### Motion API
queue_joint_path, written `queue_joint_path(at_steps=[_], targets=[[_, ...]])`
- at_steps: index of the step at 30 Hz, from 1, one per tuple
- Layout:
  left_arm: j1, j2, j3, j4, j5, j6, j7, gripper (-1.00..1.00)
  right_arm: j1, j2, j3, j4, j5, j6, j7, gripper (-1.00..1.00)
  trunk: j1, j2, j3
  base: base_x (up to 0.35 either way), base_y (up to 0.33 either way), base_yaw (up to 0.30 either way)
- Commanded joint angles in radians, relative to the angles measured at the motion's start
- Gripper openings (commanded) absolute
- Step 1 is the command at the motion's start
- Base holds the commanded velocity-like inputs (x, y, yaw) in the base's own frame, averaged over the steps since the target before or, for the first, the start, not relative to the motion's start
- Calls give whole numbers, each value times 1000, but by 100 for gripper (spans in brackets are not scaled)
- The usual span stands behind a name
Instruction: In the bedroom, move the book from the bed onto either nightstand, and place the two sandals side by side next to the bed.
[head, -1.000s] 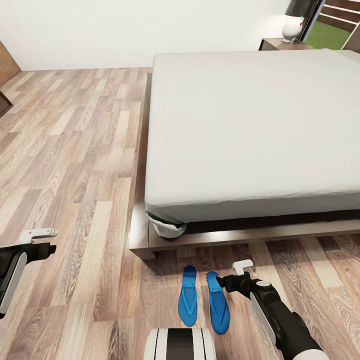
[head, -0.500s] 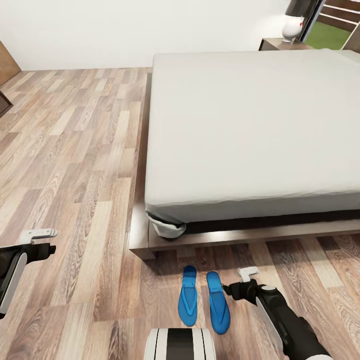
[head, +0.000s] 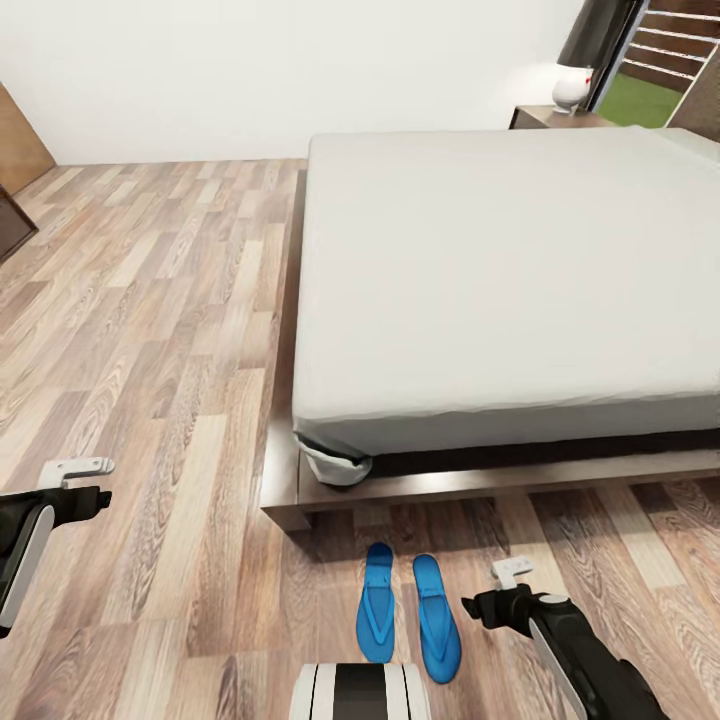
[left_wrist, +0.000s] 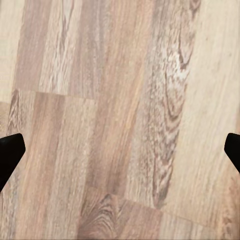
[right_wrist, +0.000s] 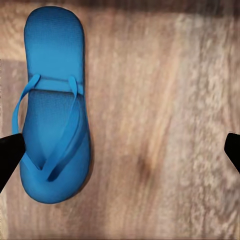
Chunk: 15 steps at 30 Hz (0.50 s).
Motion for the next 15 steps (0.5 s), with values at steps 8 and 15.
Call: queue_joint_path(at_steps=[8,15], targets=[[0,0,0,-1,7,4,7,100,20,-2,2,-3,1,6,2,100,-4,2,30,0,0,0],[0,0,0,0,7,4,8,100,26,-2,2,-2,2,7,2,100,-7,3,57,0,0,0]])
